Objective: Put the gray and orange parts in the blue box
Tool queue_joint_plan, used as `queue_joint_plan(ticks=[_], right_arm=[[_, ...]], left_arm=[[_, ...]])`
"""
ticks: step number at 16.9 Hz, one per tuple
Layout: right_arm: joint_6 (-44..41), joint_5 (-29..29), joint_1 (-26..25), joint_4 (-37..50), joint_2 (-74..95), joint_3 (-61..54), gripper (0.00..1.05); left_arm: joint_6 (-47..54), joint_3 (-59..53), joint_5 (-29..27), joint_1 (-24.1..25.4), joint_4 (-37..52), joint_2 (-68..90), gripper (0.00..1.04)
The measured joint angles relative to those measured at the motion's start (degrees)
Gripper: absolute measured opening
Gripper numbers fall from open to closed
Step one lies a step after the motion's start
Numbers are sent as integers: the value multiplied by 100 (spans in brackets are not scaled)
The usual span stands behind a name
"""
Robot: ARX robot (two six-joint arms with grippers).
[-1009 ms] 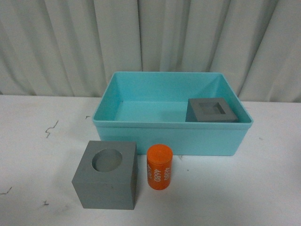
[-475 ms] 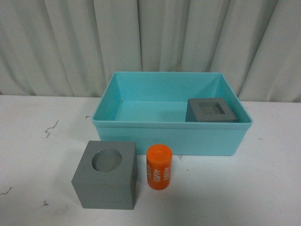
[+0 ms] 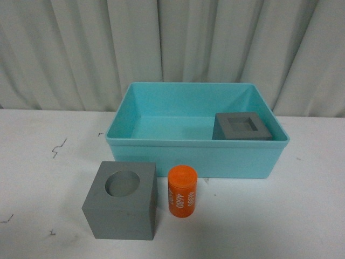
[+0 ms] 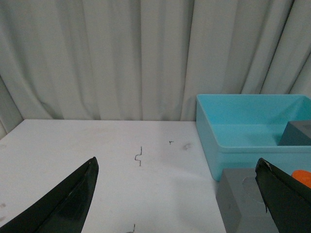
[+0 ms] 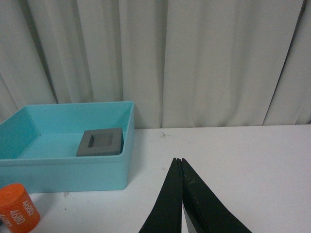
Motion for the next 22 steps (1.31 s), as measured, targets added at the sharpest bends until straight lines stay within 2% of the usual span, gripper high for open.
queue_joint_plan(ticks=[6, 8, 9, 12, 14, 15, 18, 19, 20, 22], right_arm=[[-2, 0, 0, -323, -323, 0, 2], [0, 2, 0, -638, -527, 11, 2], [0, -13, 0, -1213, -890, 2, 2], [-2, -11, 0, -1379, -1285, 2, 2], [-4, -13, 0, -1357, -1296, 2, 21], [-4, -11, 0, -1357, -1296, 2, 37], [-4, -13, 0, -1355, -1296, 2, 63], [-4, -13, 0, -1355, -1296, 2, 76], [-4, -13, 0, -1360, -1296, 2, 86], [-2, -15, 0, -1353, -1296, 2, 100]], left_arm=[[0, 0, -2, 0, 0, 0, 98], [0, 0, 0, 0, 0, 0, 98], [0, 0, 0, 0, 0, 0, 98], [0, 0, 0, 0, 2, 0, 98], [0, 0, -2, 0, 2, 0, 98], [0, 0, -2, 0, 2, 0, 98], [0, 0, -2, 0, 2, 0, 98], [0, 0, -2, 0, 2, 0, 98], [-179, 299, -155, -87, -957, 260, 98], [-691, 1316, -275, -503, -2546, 1692, 98]])
